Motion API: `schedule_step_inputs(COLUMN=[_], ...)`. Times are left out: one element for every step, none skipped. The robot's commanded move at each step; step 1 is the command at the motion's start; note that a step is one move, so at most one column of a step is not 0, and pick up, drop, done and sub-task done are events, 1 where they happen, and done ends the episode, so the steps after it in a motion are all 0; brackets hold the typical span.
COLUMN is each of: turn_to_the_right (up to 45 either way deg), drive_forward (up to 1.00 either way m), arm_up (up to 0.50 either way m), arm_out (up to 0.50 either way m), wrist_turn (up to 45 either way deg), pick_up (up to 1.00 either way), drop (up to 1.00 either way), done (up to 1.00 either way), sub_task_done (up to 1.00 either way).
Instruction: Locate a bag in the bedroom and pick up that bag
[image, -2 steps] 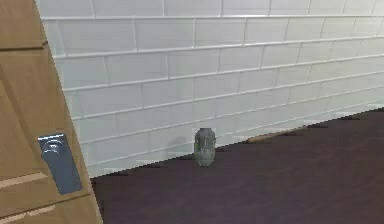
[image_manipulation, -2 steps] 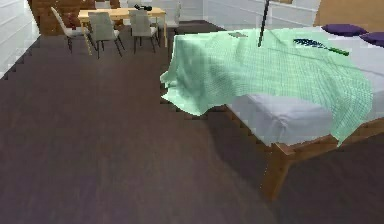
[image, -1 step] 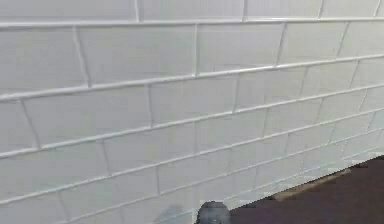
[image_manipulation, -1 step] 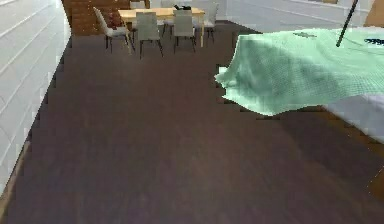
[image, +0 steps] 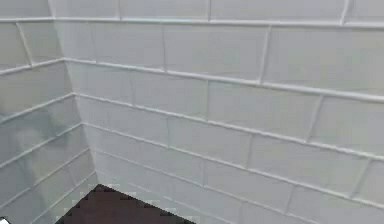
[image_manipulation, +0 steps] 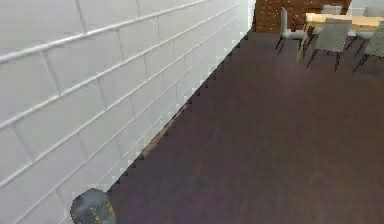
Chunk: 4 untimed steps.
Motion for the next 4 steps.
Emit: schedule_step_inputs(turn_to_the_right=[-33.0,0.0,0.0,0.0], drive_forward=[0.0,0.0,0.0,0.0], arm_up=[0.0,0.2,0.0,0.0], arm_out=[0.0,0.0,0.48,0.0], wrist_turn=[0.0,0.0,0.0,45.0], pick_up=[0.0,0.0,0.0,0.0], drop=[0.0,0.0,0.0,0.0], done=[0.0,0.0,0.0,0.0], sub_task_done=[0.0,0.0,0.0,0.0])
